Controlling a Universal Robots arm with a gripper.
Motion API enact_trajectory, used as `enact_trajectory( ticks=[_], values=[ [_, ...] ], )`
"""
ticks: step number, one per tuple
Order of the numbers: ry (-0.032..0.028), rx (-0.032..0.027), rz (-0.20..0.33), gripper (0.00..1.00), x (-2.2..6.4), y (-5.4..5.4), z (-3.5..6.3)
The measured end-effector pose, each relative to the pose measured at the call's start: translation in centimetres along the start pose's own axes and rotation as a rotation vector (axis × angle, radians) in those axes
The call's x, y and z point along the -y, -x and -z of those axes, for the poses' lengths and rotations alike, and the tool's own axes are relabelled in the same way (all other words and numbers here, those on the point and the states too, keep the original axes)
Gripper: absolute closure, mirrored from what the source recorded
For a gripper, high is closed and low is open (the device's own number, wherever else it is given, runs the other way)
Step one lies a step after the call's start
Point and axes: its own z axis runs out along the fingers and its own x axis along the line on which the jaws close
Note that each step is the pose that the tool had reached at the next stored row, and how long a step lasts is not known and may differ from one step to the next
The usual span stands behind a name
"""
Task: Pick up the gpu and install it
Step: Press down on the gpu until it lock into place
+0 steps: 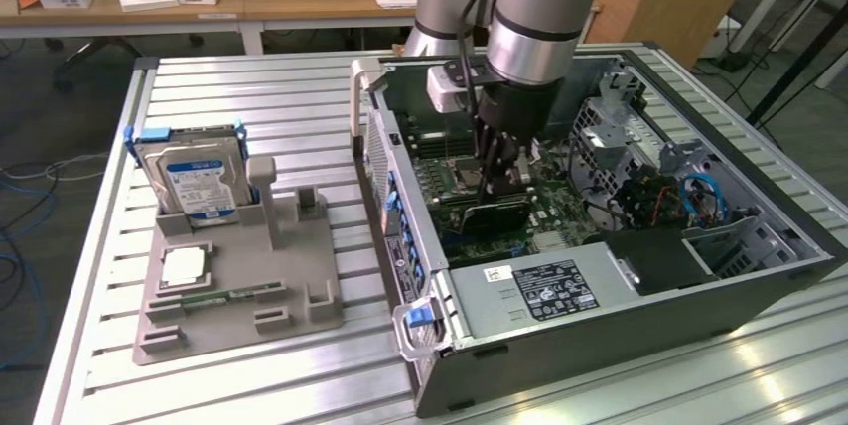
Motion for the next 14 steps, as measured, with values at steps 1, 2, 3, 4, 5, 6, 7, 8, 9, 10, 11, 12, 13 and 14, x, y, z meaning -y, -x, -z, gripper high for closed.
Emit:
enact_trajectory(
  ticks=[1, 2, 3, 4, 5, 6, 7, 8, 9, 10, 11, 12, 13, 14],
  values=[
    [0.0000, -0.0001, 0.000, 0.89, -0.11, 0.0, 0.09],
    [-0.0001, 0.0001, 0.000, 0.89, -0.28, 0.0, 0.17],
    [-0.0001, 0.0000, 0.000, 0.89, -0.46, 0.0, 0.22],
    [0.0000, -0.0001, 0.000, 0.89, -0.69, 0.0, 0.24],
    [0.0000, -0.0001, 0.000, 0.89, -0.95, 0.0, 0.25],
    [-0.0005, 0.0000, 0.000, 0.89, -1.25, 0.0, 0.25],
    [-0.0022, 0.0001, 0.000, 0.89, -1.62, 0.0, 0.25],
    [-0.0052, 0.0003, 0.000, 0.89, -2.07, 0.0, 0.25],
    [-0.0061, 0.0004, 0.000, 0.89, -2.42, -0.1, 0.26],
    [-0.0062, 0.0004, 0.000, 0.89, -2.70, -0.1, 0.26],
    [-0.0063, 0.0004, 0.000, 0.89, -2.90, -0.1, 0.27],
    [-0.0057, 0.0003, 0.000, 0.89, -3.08, -0.1, 0.28],
    [-0.0033, 0.0004, 0.000, 0.89, -3.17, -0.1, 0.29],
    [0.0008, 0.0003, 0.000, 0.89, -3.25, -0.1, 0.30]
  ],
)
